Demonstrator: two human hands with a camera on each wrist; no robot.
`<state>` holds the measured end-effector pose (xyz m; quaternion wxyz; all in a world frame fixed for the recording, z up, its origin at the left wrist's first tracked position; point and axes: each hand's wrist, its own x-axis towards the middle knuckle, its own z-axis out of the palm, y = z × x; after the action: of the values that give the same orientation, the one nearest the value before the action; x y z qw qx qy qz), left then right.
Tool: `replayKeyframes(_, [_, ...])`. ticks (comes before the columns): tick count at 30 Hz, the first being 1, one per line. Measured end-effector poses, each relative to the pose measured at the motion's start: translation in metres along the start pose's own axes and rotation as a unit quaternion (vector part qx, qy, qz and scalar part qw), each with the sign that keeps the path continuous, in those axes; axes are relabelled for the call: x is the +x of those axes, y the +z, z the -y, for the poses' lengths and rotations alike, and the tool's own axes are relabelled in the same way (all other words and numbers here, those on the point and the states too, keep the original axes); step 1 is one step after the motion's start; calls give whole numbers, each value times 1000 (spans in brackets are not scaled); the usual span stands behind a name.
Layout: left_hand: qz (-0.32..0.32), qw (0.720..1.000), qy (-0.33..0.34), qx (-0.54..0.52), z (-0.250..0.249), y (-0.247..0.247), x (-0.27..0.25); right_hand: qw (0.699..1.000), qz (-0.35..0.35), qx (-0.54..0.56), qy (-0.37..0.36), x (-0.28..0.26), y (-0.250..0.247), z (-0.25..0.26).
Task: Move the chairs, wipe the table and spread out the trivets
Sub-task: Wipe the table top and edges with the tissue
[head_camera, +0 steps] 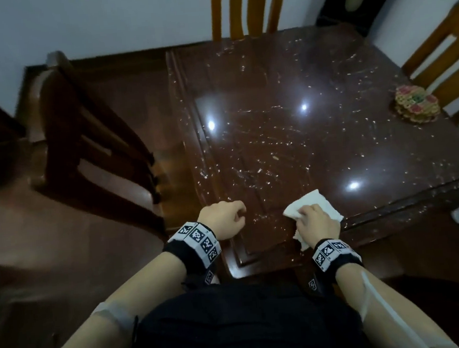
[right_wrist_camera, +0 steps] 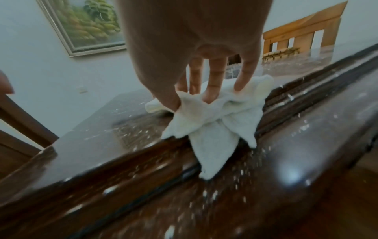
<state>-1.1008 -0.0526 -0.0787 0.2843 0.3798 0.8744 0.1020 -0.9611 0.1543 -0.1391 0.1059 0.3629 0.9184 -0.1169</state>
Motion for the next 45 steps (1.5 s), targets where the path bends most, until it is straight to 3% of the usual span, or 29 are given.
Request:
replayKeyframes(3, [26,998,48,-2,-1,-9,25,999,-33,2,18,8,-15,3])
replayKeyframes(6, [28,996,87,-21,-5,-13,47,985,-84,144,47,6,-35,5])
replayKeyframes(10, [37,988,113,-101,-27,-21,72,923,-58,377,54,7,-64,1])
replayKeyframes(14, [60,968,125,-209,-54,-24,90,886,-38,460,34,18,-85,0])
replayKeyframes(20, [34,951,118,-285,-82,-24,107,808,-13,589,25,22,-111,-9])
replayKeyframes(23, [50,917,48,-392,-92,-28,113,752,10,658,23,20,-122,-19])
replayKeyframes(25, [99,874,13,-475,-100,-29,113,716,28,697,30,21,-124,-22])
replayKeyframes(27, [108,839,-14,-532,-107,-28,111,701,21,711,53,24,-120,-25])
replayKeyframes(30, [43,844,-9,-534,-107,-29,111,713,-7,695,88,28,-110,-32])
replayKeyframes(33, [-38,889,33,-455,-106,-35,111,759,-15,644,96,29,-99,-37])
replayKeyframes(35, [-68,899,58,-429,-107,-40,110,797,-47,593,103,29,-96,-37])
replayKeyframes(38, [-58,886,63,-456,-116,-46,108,835,-86,540,54,24,-102,-29])
replayKeyframes(42, [-12,883,81,-462,-127,-46,106,839,-2,541,-62,13,-108,-7])
replayKeyframes(45, [58,856,58,-510,-130,-48,103,852,-22,522,-48,10,-108,2])
